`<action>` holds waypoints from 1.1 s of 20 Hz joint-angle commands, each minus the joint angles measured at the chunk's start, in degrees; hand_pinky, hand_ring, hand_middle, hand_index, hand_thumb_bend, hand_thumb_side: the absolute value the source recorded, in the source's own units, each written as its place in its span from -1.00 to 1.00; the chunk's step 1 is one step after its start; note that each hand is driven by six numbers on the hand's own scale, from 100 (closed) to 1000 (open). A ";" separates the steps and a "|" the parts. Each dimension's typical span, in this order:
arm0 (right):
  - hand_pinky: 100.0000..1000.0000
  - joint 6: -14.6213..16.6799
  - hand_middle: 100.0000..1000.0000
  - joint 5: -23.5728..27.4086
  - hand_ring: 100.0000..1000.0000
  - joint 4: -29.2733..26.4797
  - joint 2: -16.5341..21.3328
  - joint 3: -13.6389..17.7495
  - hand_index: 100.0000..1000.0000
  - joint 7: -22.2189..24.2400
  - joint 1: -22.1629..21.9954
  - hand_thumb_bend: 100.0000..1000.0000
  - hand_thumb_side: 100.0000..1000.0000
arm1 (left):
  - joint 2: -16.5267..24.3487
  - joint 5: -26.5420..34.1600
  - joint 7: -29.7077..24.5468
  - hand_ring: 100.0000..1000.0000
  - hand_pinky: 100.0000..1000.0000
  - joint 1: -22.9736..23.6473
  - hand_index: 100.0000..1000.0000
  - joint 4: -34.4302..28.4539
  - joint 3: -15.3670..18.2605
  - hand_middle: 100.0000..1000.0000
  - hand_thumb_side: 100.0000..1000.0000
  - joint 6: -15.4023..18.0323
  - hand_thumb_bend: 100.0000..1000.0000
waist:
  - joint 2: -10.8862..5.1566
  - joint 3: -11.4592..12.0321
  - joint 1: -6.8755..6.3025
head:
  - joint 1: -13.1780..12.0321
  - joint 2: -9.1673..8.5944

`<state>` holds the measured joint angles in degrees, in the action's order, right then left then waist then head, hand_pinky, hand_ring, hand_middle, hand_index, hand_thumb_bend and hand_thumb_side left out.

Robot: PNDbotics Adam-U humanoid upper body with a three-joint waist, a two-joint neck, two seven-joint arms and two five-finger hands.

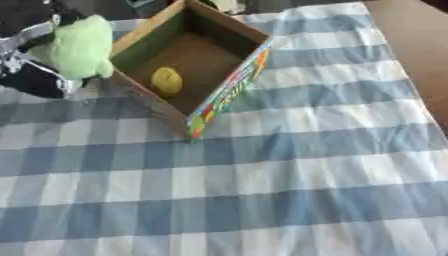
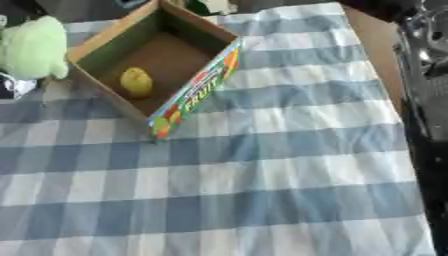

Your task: Pick up objects on the table and place them in the box.

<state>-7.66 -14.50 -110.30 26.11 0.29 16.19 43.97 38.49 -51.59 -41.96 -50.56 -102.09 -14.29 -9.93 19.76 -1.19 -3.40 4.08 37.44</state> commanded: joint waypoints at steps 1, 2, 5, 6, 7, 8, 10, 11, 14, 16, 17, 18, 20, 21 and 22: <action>0.67 -0.07 0.07 0.33 0.68 -1.38 0.28 -0.02 0.71 -0.20 1.49 -0.29 0.50 | -2.24 -0.16 1.37 -0.03 -0.44 -3.85 0.56 1.18 0.30 0.06 -0.67 -0.54 -1.00 | -1.46 -0.25 0.13 | -0.38 -0.52; 0.67 -0.07 0.07 0.39 0.68 -1.41 0.19 -0.11 0.71 -0.22 1.64 -0.30 0.50 | -3.25 -0.47 1.83 -0.04 -0.45 -4.87 0.56 2.08 0.11 0.05 -0.67 -0.52 -1.00 | -1.42 -0.40 0.11 | -0.51 -0.56; 0.66 -0.04 0.07 0.63 0.68 -1.55 -0.16 -0.38 0.71 -0.24 2.15 -0.32 0.49 | -6.42 -1.20 3.33 -0.05 -0.48 -7.70 0.54 5.47 -0.37 0.03 -0.67 -0.31 -1.00 | -1.19 -1.00 0.00 | -0.94 -0.87; 0.66 -0.05 0.07 0.72 0.68 -1.59 -0.23 -0.43 0.70 -0.30 2.28 -0.34 0.49 | -7.37 -1.44 3.88 -0.05 -0.48 -8.46 0.54 6.67 -0.49 0.03 -0.67 -0.22 -1.00 | -1.10 -1.18 -0.05 | -1.05 -1.01; 0.66 -0.09 0.07 0.81 0.68 -1.63 -0.30 -0.45 0.70 -0.41 2.41 -0.36 0.49 | -8.39 -1.55 4.54 -0.06 -0.49 -9.20 0.54 7.78 -0.56 0.02 -0.67 -0.10 -1.00 | -0.98 -1.43 -0.11 | -1.18 -1.23; 0.66 -0.15 0.06 0.91 0.68 -1.67 -0.35 -0.48 0.70 -0.53 2.52 -0.38 0.49 | -9.31 -1.63 5.28 -0.06 -0.49 -9.87 0.54 8.88 -0.63 0.02 -0.67 0.04 -1.00 | -0.87 -1.65 -0.16 | -1.28 -1.44; 0.66 -0.30 0.06 1.06 0.68 -1.77 -0.53 -0.56 0.70 -0.72 2.80 -0.38 0.49 | -11.14 -2.36 7.01 -0.06 -0.50 -11.28 0.54 11.21 -0.74 0.02 -0.67 0.35 -1.00 | -0.63 -2.20 -0.28 | -1.58 -1.86; 0.66 -0.33 0.06 1.13 0.68 -1.86 -0.66 -0.65 0.70 -0.76 2.98 -0.38 0.49 | -12.17 -2.89 7.95 -0.06 -0.50 -11.99 0.54 12.60 -0.72 0.02 -0.67 0.48 -1.00 | -0.48 -2.50 -0.34 | -1.81 -2.05; 0.66 -0.30 0.06 1.24 0.68 -2.04 -0.83 -0.86 0.70 -0.70 3.41 -0.38 0.49 | -14.93 -4.17 11.20 -0.06 -0.52 -13.62 0.52 17.19 -0.74 0.01 -0.67 1.40 -1.00 | -0.10 -3.28 -0.38 | -2.44 -2.39; 0.66 -0.21 0.06 1.32 0.68 -2.11 -0.99 -0.94 0.70 -0.64 3.71 -0.37 0.49 | -16.74 -5.11 13.61 -0.06 -0.54 -14.40 0.52 20.68 -0.68 0.01 -0.67 2.29 -1.00 | 0.16 -3.82 -0.36 | -2.94 -2.63; 0.66 -0.17 0.06 1.37 0.68 -2.15 -1.11 -0.98 0.70 -0.60 3.87 -0.37 0.50 | -17.65 -5.26 14.75 -0.07 -0.56 -14.67 0.52 22.51 -0.58 0.00 -0.67 2.81 -1.00 | 0.30 -4.09 -0.34 | -3.23 -2.81; 0.66 -0.14 0.06 1.41 0.68 -2.18 -1.20 -1.02 0.70 -0.56 4.00 -0.37 0.50 | -18.36 -5.35 15.83 -0.06 -0.55 -14.93 0.52 24.35 -0.48 0.00 -0.67 3.34 -1.00 | 0.40 -4.29 -0.33 | -3.45 -2.96; 0.66 -0.07 0.06 1.49 0.68 -2.22 -1.34 -1.06 0.70 -0.48 4.17 -0.36 0.50 | -19.58 -6.18 17.91 -0.06 -0.55 -15.42 0.53 28.21 -0.31 0.00 -0.67 4.31 -1.00 | 0.57 -4.65 -0.32 | -3.83 -3.17; 0.66 -0.05 0.06 1.54 0.68 -2.25 -1.44 -1.07 0.70 -0.45 4.26 -0.36 0.50 | -20.16 -6.98 18.89 -0.04 -0.53 -15.58 0.53 30.15 -0.13 0.01 -0.67 4.69 -1.00 | 0.67 -4.85 -0.32 | -4.06 -3.31; 0.66 -0.05 0.06 1.58 0.68 -2.28 -1.52 -1.07 0.70 -0.41 4.32 -0.35 0.51 | -20.71 -7.84 19.82 -0.02 -0.52 -15.71 0.54 32.04 0.10 0.02 -0.66 5.08 -1.00 | 0.76 -5.02 -0.32 | -4.24 -3.41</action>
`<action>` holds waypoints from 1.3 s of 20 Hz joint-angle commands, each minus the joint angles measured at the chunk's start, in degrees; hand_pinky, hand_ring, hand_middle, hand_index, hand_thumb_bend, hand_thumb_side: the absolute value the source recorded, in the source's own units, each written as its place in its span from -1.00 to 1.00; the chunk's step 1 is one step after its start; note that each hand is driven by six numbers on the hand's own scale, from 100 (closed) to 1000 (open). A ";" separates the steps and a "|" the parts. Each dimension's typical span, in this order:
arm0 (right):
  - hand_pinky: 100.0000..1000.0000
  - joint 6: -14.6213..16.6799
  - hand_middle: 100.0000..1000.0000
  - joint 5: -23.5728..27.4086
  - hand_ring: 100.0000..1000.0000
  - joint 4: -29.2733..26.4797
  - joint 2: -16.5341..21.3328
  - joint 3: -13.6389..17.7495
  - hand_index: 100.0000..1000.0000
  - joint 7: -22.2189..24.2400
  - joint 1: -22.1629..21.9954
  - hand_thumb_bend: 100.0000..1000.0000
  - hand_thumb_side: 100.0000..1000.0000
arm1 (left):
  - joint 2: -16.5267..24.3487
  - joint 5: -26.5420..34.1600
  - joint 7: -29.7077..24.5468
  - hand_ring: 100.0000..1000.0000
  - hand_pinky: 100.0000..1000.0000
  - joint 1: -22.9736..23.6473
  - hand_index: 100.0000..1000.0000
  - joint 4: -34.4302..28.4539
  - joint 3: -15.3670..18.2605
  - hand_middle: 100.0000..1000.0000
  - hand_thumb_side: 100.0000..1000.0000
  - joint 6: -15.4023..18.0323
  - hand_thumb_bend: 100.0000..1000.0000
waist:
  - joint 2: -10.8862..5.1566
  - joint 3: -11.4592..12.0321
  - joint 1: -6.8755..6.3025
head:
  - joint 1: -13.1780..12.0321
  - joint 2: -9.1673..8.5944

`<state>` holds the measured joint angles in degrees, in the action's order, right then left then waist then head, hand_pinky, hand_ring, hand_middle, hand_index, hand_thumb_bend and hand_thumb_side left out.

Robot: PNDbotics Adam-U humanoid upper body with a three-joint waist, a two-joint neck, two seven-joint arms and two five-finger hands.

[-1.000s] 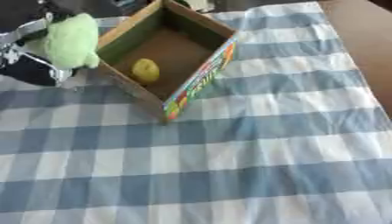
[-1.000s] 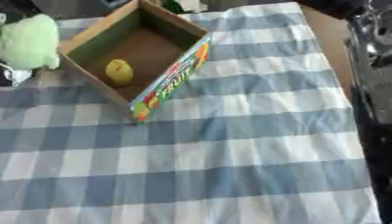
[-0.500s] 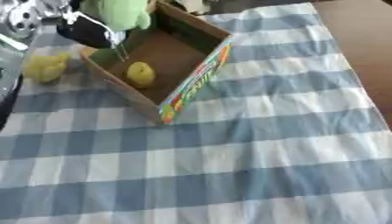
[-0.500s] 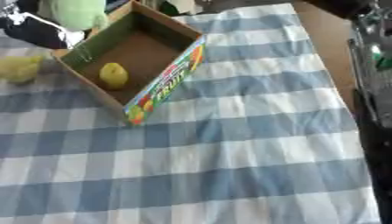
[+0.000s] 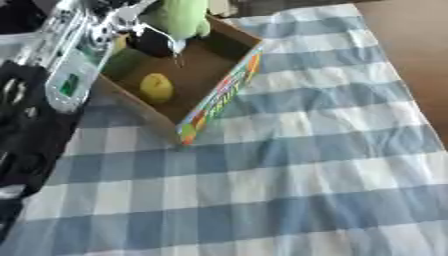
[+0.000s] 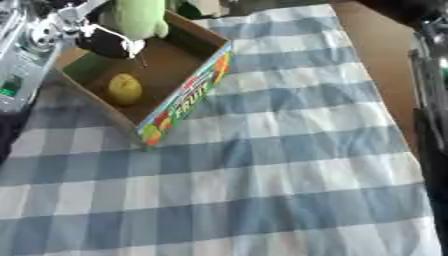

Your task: Pick up objects on the table and place them in the box.

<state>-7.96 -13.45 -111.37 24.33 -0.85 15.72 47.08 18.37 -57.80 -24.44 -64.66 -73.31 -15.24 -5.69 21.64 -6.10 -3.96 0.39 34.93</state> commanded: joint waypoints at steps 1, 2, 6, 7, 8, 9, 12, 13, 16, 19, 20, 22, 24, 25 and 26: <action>0.66 0.26 0.06 0.57 0.68 -1.23 0.19 0.07 0.70 0.10 1.25 -0.35 0.51 | -1.02 -2.54 3.01 0.00 -0.50 -1.68 0.55 5.06 1.28 0.04 -0.65 1.14 -1.00 | -1.04 -0.25 0.25 | -0.66 -1.00; 0.66 0.25 0.06 0.59 0.68 -1.25 0.17 0.09 0.70 0.13 1.27 -0.35 0.51 | -1.40 -3.43 3.64 0.00 -0.50 -1.76 0.55 6.66 1.48 0.04 -0.64 1.46 -1.00 | -0.99 -0.36 0.25 | -0.71 -1.06; 0.66 0.17 0.06 0.61 0.68 -1.29 0.08 0.20 0.70 0.16 1.21 -0.35 0.51 | -2.20 -6.96 4.93 0.16 -0.36 -1.61 0.68 10.80 1.84 0.16 -0.52 2.15 -1.00 | -0.89 -0.58 0.21 | -0.72 -1.02; 0.66 0.14 0.06 0.57 0.68 -1.25 0.02 0.22 0.70 0.18 1.23 -0.35 0.51 | -2.23 -7.70 4.97 0.33 -0.17 -1.51 0.76 11.22 1.84 0.27 -0.44 2.18 -1.00 | -0.90 -0.58 0.21 | -0.70 -0.96; 0.66 0.11 0.06 0.53 0.68 -1.21 -0.06 0.24 0.70 0.18 1.24 -0.35 0.51 | -2.23 -8.48 4.97 0.35 -0.16 -1.40 0.77 11.48 1.83 0.29 -0.43 2.04 -1.00 | -0.92 -0.57 0.21 | -0.68 -0.90; 0.66 0.08 0.06 0.49 0.68 -1.17 -0.11 0.24 0.70 0.19 1.24 -0.35 0.51 | -2.25 -9.24 4.90 0.41 -0.09 -1.27 0.80 11.65 1.83 0.34 -0.41 1.80 -1.00 | -0.93 -0.55 0.21 | -0.65 -0.89; 0.66 0.05 0.06 0.34 0.68 -1.08 -0.27 0.25 0.70 0.27 1.23 -0.34 0.51 | -2.37 -10.76 4.73 0.46 -0.03 -0.99 0.83 11.81 2.00 0.38 -0.31 0.82 -1.00 | -0.97 -0.45 0.22 | -0.61 -0.86; 0.66 0.05 0.06 0.31 0.68 -1.07 -0.30 0.26 0.70 0.28 1.23 -0.34 0.52 | -2.38 -10.96 4.66 0.53 0.05 -0.92 0.91 11.83 2.02 0.45 -0.04 0.61 -1.00 | -0.99 -0.42 0.24 | -0.58 -0.85; 0.66 0.05 0.06 0.23 0.68 -1.04 -0.34 0.29 0.70 0.26 1.22 -0.34 0.52 | -2.34 -11.26 4.46 0.56 0.08 -0.83 0.94 11.79 2.06 0.48 0.08 0.37 -1.00 | -1.01 -0.39 0.27 | -0.51 -0.83; 0.66 -0.03 0.06 0.19 0.68 -0.97 -0.43 0.36 0.70 0.26 1.04 -0.34 0.51 | -2.19 -11.86 4.55 0.74 0.30 -0.78 1.00 11.43 2.04 0.68 0.98 0.13 -0.50 | -1.03 -0.29 0.34 | -0.53 -0.80; 0.66 -0.07 0.06 0.19 0.68 -0.95 -0.47 0.40 0.70 0.26 0.99 -0.34 0.51 | -2.15 -11.98 4.73 0.74 0.31 -0.78 1.00 11.20 2.18 0.68 1.00 -0.16 -0.48 | -1.06 -0.25 0.38 | -0.50 -0.78; 0.66 -0.11 0.06 0.17 0.68 -0.91 -0.47 0.44 0.70 0.27 0.87 -0.34 0.51 | -2.08 -11.68 5.41 0.74 0.30 -0.82 1.00 10.53 2.56 0.69 1.00 -0.88 -0.45 | -1.13 -0.16 0.43 | -0.44 -0.67; 0.66 -0.15 0.05 0.13 0.68 -0.86 -0.44 0.49 0.70 0.26 0.74 -0.33 0.51 | -1.83 -10.96 6.10 0.75 0.31 -0.89 1.00 9.85 2.74 0.70 1.00 -1.49 -0.41 | -1.22 -0.06 0.43 | -0.37 -0.56; 0.66 -0.17 0.05 0.11 0.68 -0.84 -0.43 0.52 0.70 0.25 0.67 -0.33 0.51 | -1.64 -10.66 6.35 0.77 0.33 -0.93 1.00 9.56 2.81 0.72 1.00 -1.82 -0.38 | -1.26 -0.01 0.43 | -0.33 -0.52; 0.66 -0.19 0.05 0.11 0.68 -0.83 -0.44 0.54 0.70 0.25 0.60 -0.33 0.51 | -1.47 -10.41 6.54 0.76 0.32 -0.96 1.00 9.32 2.93 0.71 1.00 -2.28 -0.38 | -1.31 0.04 0.43 | -0.30 -0.47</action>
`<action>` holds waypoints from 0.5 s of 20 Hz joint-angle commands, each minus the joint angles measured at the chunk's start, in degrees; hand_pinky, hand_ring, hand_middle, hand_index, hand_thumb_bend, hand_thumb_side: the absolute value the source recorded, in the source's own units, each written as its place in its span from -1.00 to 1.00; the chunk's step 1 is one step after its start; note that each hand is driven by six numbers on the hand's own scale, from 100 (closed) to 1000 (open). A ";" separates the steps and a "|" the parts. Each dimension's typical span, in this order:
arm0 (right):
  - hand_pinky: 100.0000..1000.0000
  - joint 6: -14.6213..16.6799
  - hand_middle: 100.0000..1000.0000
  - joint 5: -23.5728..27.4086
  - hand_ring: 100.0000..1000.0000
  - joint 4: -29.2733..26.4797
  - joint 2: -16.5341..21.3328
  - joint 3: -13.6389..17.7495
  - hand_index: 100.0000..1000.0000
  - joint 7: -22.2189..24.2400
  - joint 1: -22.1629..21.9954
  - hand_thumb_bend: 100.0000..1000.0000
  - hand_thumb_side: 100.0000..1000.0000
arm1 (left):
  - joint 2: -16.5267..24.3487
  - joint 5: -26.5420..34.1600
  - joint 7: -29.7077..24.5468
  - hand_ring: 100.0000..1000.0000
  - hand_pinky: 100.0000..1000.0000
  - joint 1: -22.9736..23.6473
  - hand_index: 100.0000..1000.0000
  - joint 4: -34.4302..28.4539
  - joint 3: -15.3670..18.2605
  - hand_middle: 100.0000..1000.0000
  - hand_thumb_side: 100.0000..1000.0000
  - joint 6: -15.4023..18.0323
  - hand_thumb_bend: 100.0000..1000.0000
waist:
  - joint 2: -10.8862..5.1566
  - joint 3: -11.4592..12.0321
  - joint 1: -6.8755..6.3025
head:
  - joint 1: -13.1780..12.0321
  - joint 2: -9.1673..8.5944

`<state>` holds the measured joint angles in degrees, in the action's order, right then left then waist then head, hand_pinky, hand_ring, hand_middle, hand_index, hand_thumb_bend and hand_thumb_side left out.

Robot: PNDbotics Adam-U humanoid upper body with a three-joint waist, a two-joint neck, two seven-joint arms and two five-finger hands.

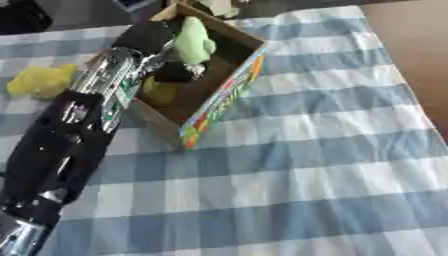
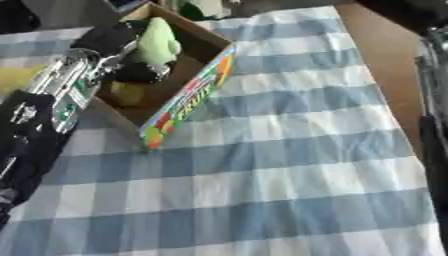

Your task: Pick up objects on the table and place them in the box.

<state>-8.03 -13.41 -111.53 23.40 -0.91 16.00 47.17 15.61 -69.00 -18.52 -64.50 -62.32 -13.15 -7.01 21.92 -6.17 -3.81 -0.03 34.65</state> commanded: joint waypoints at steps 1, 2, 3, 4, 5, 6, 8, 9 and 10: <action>0.66 -0.13 0.05 0.07 0.68 -0.66 0.47 0.62 0.70 -0.03 0.44 -0.33 0.51 | 1.41 1.09 0.71 0.77 0.33 -1.13 1.00 -1.88 0.91 0.72 1.00 -1.34 -0.39 | -1.65 0.16 0.29 | 0.16 -0.13; 0.66 -0.16 0.05 0.07 0.68 -0.65 0.47 0.66 0.70 -0.05 0.35 -0.33 0.51 | 1.56 1.43 0.66 0.78 0.34 -1.11 1.00 -2.08 0.97 0.73 1.00 -1.60 -0.38 | -1.72 0.22 0.31 | 0.21 -0.06; 0.66 -0.19 0.05 0.06 0.68 -0.64 0.47 0.69 0.70 -0.07 0.27 -0.32 0.50 | 1.68 1.82 0.47 0.79 0.35 -1.10 1.00 -2.27 1.00 0.75 1.00 -1.74 -0.40 | -1.76 0.27 0.31 | 0.22 0.00; 0.66 -0.22 0.05 0.05 0.68 -0.63 0.47 0.71 0.70 -0.07 0.19 -0.32 0.50 | 1.76 2.40 0.04 0.80 0.37 -1.06 1.00 -2.40 1.03 0.77 1.00 -1.72 -0.42 | -1.82 0.33 0.31 | 0.23 0.06; 0.66 -0.24 0.05 0.03 0.68 -0.62 0.47 0.73 0.70 -0.07 0.12 -0.32 0.50 | 1.81 3.15 -0.62 0.82 0.38 -1.02 1.00 -2.46 1.06 0.79 1.00 -1.54 -0.48 | -1.86 0.40 0.30 | 0.24 0.06; 0.66 -0.27 0.05 0.01 0.68 -0.61 0.44 0.75 0.70 -0.06 0.06 -0.31 0.50 | 1.84 4.19 -1.58 0.84 0.41 -0.97 1.00 -2.47 1.08 0.82 0.87 -1.19 -0.58 | -1.91 0.47 0.30 | 0.27 0.05; 0.66 -0.31 0.05 -0.03 0.68 -0.62 0.42 0.77 0.70 -0.06 -0.02 -0.31 0.50 | 2.06 5.80 -3.25 0.84 0.41 -0.99 1.00 -2.71 1.17 0.82 0.87 -0.67 -0.58 | -1.96 0.54 0.29 | 0.32 0.06; 0.66 -0.32 0.05 -0.05 0.68 -0.63 0.41 0.77 0.70 -0.06 -0.03 -0.31 0.50 | 2.14 6.18 -3.72 0.84 0.41 -1.00 1.00 -2.86 1.20 0.82 0.87 -0.61 -0.58 | -1.97 0.55 0.29 | 0.33 0.06; 0.66 -0.33 0.04 -0.06 0.68 -0.64 0.40 0.78 0.70 -0.05 -0.04 -0.28 0.51 | 2.16 6.41 -4.04 0.89 0.50 -0.99 1.00 -3.00 1.18 0.91 -0.75 -0.59 -1.00 | -1.96 0.54 0.29 | 0.32 0.04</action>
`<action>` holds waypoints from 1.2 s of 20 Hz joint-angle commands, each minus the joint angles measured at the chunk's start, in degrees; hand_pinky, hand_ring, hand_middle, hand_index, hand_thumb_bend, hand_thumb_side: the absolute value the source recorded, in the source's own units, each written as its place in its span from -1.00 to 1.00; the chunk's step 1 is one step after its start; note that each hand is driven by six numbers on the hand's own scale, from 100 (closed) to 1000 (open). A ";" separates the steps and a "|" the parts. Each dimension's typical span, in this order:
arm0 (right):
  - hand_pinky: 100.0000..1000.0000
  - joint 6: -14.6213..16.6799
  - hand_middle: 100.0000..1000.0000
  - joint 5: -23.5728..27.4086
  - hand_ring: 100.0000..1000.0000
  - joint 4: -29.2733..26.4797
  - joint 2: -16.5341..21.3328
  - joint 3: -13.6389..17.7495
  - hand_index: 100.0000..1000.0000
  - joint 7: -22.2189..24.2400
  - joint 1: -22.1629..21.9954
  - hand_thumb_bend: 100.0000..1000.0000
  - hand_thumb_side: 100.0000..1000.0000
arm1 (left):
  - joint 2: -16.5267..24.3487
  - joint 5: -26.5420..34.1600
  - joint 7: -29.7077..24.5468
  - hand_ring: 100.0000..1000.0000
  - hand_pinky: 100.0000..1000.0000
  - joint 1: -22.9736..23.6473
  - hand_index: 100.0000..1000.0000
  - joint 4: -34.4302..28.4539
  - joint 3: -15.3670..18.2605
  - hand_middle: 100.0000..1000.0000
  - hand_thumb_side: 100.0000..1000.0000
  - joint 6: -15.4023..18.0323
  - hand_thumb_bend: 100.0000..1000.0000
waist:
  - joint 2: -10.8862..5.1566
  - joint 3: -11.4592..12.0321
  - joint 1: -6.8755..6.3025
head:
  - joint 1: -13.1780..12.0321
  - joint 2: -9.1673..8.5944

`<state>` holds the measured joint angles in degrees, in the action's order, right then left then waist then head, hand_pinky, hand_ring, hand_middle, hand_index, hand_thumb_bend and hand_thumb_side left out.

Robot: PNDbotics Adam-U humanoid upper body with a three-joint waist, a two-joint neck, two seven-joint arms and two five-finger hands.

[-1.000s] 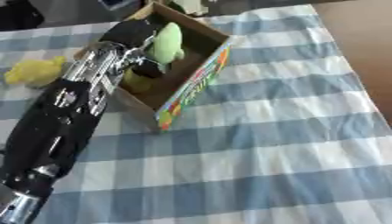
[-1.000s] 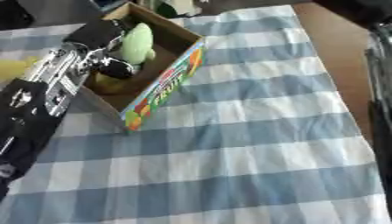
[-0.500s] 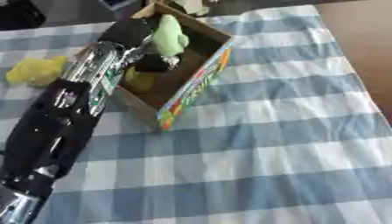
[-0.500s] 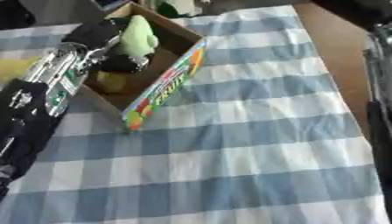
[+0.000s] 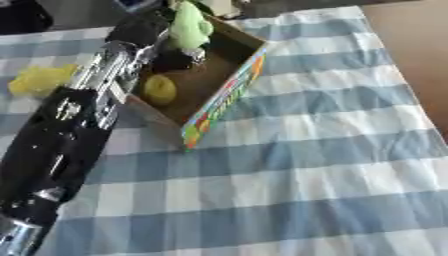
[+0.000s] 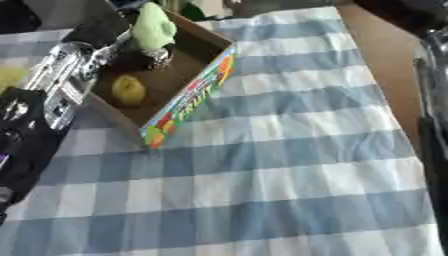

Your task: Pick up objects on the table and place them in the box.

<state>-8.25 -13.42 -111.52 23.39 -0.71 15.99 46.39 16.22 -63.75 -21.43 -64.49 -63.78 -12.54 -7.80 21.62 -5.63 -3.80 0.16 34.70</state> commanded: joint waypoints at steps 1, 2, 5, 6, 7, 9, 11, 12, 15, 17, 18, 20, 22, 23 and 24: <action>0.66 -0.14 0.04 -0.07 0.68 -0.65 0.34 0.61 0.70 -0.05 0.69 -0.28 0.51 | 1.21 1.63 -1.66 0.89 0.50 -0.88 1.00 -1.55 0.13 0.91 -0.75 0.55 -1.00 | -1.65 -0.08 0.29 | 0.07 -0.11; 0.66 -0.18 0.04 -0.12 0.67 -0.65 0.35 0.68 0.70 -0.08 0.62 -0.26 0.51 | 1.06 2.35 -2.28 0.87 0.49 -0.95 1.00 -1.73 0.12 0.90 -0.83 1.21 -1.00 | -1.64 -0.07 0.32 | 0.11 -0.14; 0.66 -0.28 0.04 -0.21 0.67 -0.65 0.42 0.78 0.70 -0.14 0.51 -0.27 0.51 | 1.33 4.52 -3.34 0.87 0.49 -1.02 1.00 -1.93 0.84 0.90 -0.60 2.79 -1.00 | -1.59 -0.03 0.31 | 0.14 -0.16; 0.66 -0.32 0.03 -0.21 0.67 -0.66 0.42 0.80 0.69 -0.14 0.48 -0.27 0.50 | 1.41 4.86 -3.50 0.89 0.53 -1.03 1.00 -1.76 0.93 0.91 0.80 2.83 -0.43 | -1.56 -0.01 0.27 | 0.16 -0.20; 0.65 -0.35 0.03 -0.20 0.67 -0.67 0.43 0.79 0.69 -0.12 0.47 -0.27 0.51 | 1.48 4.82 -3.60 0.90 0.54 -1.05 1.00 -1.46 0.97 0.92 1.00 2.68 -0.40 | -1.53 0.00 0.24 | 0.16 -0.24; 0.65 -0.38 0.03 -0.18 0.67 -0.66 0.46 0.74 0.69 -0.04 0.43 -0.27 0.51 | 1.66 3.84 -3.84 0.94 0.60 -1.09 1.00 -0.58 0.96 0.95 1.00 1.98 -0.33 | -1.48 -0.01 0.15 | 0.17 -0.30; 0.65 -0.44 0.03 -0.20 0.67 -0.67 0.51 0.80 0.69 -0.05 0.37 -0.27 0.51 | 1.90 2.11 -4.13 0.97 0.63 -1.19 1.00 0.09 0.72 0.98 1.00 1.67 -0.23 | -1.41 -0.06 0.01 | 0.19 -0.40; 0.65 -0.46 0.03 -0.23 0.67 -0.68 0.57 0.79 0.69 -0.02 0.33 -0.26 0.51 | 1.95 1.17 -4.47 0.98 0.65 -1.20 1.00 0.38 0.60 0.99 1.00 1.84 -0.18 | -1.36 -0.08 -0.10 | 0.20 -0.48; 0.65 -0.52 0.02 -0.30 0.67 -0.70 0.64 0.80 0.69 0.14 0.23 -0.26 0.51 | 1.93 -1.47 -5.80 1.00 0.68 -1.32 1.00 0.47 0.38 1.00 0.94 3.26 -0.14 | -1.22 -0.11 -0.36 | 0.18 -0.61; 0.65 -0.59 0.02 -0.36 0.67 -0.76 0.66 0.83 0.69 0.20 0.19 -0.26 0.50 | 1.78 -2.60 -7.20 1.00 0.70 -1.38 1.00 0.47 0.52 1.00 0.53 4.72 -0.28 | -1.14 -0.10 -0.52 | 0.19 -0.69; 0.65 -0.63 0.02 -0.38 0.66 -0.78 0.68 0.84 0.69 0.25 0.14 -0.25 0.50 | 1.76 -3.03 -7.97 1.00 0.70 -1.36 1.00 0.52 0.55 1.00 -0.57 5.46 -0.79 | -1.10 -0.11 -0.61 | 0.23 -0.69; 0.65 -0.77 0.01 -0.44 0.66 -0.80 0.73 0.90 0.69 0.32 0.02 -0.25 0.50 | 1.76 -3.61 -9.11 1.00 0.69 -1.39 1.00 0.32 0.80 1.00 -0.96 6.73 -1.00 | -1.03 -0.09 -0.80 | 0.32 -0.69; 0.65 -0.96 0.01 -0.47 0.66 -0.85 0.74 0.97 0.69 0.34 -0.13 -0.25 0.49 | 1.73 -3.61 -8.58 0.98 0.67 -1.37 1.00 -0.20 1.23 0.99 -0.30 7.19 -0.52 | -0.97 -0.05 -0.98 | 0.38 -0.69; 0.65 -1.04 0.01 -0.48 0.66 -0.89 0.75 0.99 0.69 0.38 -0.21 -0.25 0.49 | 1.71 -3.23 -7.95 0.98 0.68 -1.37 1.00 -0.46 1.39 0.98 0.26 7.13 -0.38 | -0.95 -0.02 -1.07 | 0.39 -0.70; 0.65 -1.12 0.01 -0.49 0.66 -0.93 0.76 1.02 0.69 0.42 -0.28 -0.25 0.49 | 1.68 -2.67 -7.20 0.97 0.68 -1.35 1.00 -0.65 1.56 0.96 1.00 6.90 -0.28 | -0.93 0.02 -1.15 | 0.41 -0.71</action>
<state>-9.18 -13.52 -111.53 23.37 -0.33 16.45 45.38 16.69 -66.58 -29.20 -64.51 -63.11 -11.79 -1.03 21.90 -5.63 -5.23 0.44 34.64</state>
